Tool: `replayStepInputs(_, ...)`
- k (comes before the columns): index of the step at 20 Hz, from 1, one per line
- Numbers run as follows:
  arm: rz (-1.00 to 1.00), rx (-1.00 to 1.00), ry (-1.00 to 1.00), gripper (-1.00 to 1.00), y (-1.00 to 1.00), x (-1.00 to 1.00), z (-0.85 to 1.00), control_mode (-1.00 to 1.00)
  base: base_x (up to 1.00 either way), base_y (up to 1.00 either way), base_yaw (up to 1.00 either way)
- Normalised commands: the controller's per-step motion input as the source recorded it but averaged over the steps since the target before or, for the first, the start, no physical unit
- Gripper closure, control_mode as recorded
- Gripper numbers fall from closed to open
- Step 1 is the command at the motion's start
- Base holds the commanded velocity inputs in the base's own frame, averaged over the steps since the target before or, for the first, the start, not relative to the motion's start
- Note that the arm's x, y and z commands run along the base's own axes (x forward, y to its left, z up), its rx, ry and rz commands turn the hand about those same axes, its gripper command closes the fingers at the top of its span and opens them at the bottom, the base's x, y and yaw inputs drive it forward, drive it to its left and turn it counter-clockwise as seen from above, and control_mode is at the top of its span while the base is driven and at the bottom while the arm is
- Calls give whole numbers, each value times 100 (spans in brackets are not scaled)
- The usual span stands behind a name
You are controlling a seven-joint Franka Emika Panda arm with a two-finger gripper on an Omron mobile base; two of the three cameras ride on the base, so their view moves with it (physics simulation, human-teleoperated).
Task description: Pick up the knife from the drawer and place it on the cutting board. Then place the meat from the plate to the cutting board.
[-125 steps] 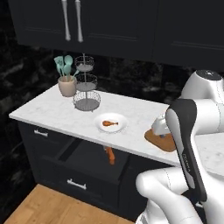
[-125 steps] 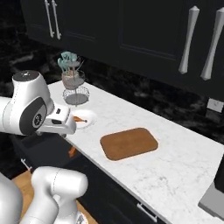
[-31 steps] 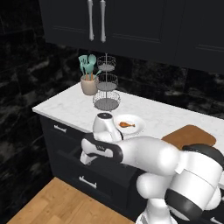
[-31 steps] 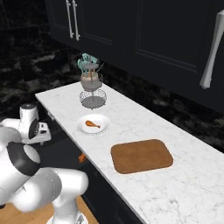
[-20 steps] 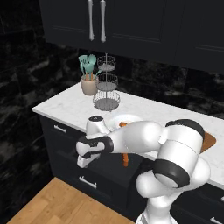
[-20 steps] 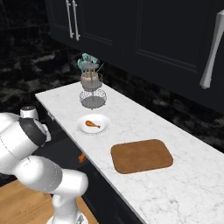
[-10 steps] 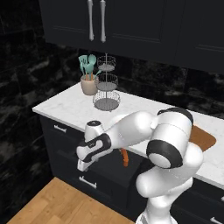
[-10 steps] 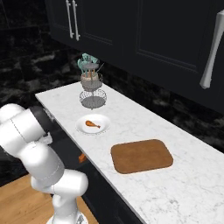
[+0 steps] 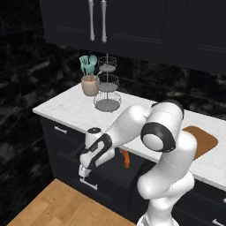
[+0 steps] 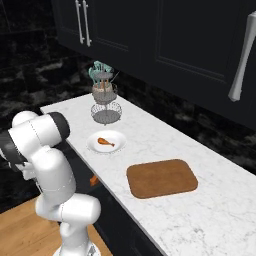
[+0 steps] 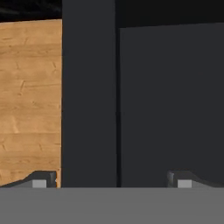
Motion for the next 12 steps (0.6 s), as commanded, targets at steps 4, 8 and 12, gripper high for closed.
replayStepInputs(4,3,-2,0,-100,16,-1,-35,-100,0,0,0)
replayStepInputs(8,3,0,5,-100,86,-60,-37,-100,0,0,0)
replayStepInputs(12,0,5,8,-100,100,-89,-41,-100,0,0,0)
